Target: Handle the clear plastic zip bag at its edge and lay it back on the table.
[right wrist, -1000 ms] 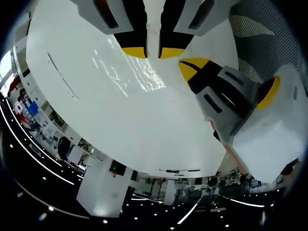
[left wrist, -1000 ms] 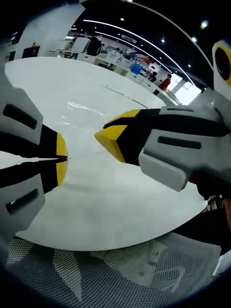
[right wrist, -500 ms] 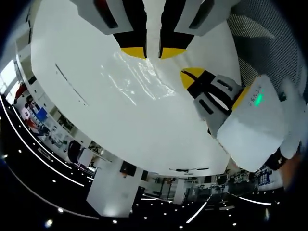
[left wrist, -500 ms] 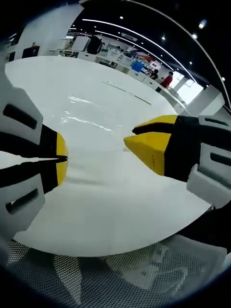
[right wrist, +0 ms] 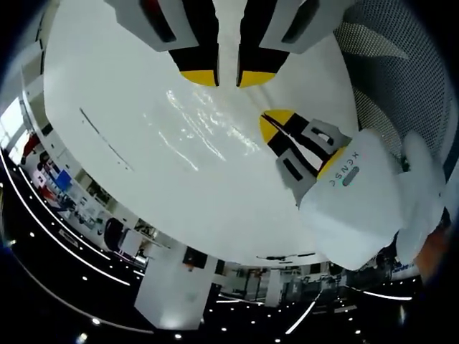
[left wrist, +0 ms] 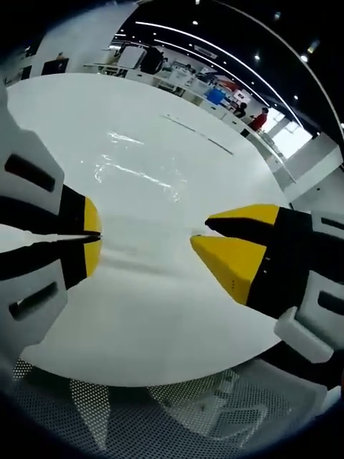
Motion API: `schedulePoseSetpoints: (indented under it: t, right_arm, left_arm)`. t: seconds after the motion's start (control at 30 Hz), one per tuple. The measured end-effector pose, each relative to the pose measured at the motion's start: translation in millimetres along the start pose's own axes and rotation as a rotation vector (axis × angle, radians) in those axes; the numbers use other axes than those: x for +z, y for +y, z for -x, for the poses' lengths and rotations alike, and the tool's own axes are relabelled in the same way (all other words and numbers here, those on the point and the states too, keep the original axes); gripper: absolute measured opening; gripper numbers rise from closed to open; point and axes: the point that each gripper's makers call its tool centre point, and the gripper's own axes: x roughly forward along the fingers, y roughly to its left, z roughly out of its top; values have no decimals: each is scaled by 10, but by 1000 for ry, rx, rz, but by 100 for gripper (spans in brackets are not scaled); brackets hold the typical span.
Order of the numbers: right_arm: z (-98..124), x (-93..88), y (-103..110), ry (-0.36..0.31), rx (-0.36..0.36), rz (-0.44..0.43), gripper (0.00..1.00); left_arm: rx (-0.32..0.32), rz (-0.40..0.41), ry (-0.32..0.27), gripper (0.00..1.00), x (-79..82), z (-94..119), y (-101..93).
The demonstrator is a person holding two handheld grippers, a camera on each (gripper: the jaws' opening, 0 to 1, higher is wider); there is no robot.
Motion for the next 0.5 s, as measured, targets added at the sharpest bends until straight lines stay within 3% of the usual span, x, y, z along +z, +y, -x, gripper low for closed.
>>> schedulePoseSetpoints:
  t: [0.23, 0.5]
  right_arm:
    - [-57, 34, -16, -13, 2, -21, 6]
    - [-72, 19, -3, -29, 16, -110, 7]
  left_arm:
    - [-5, 26, -15, 1, 34, 66, -15]
    - [-19, 76, -25, 6, 13, 128, -32]
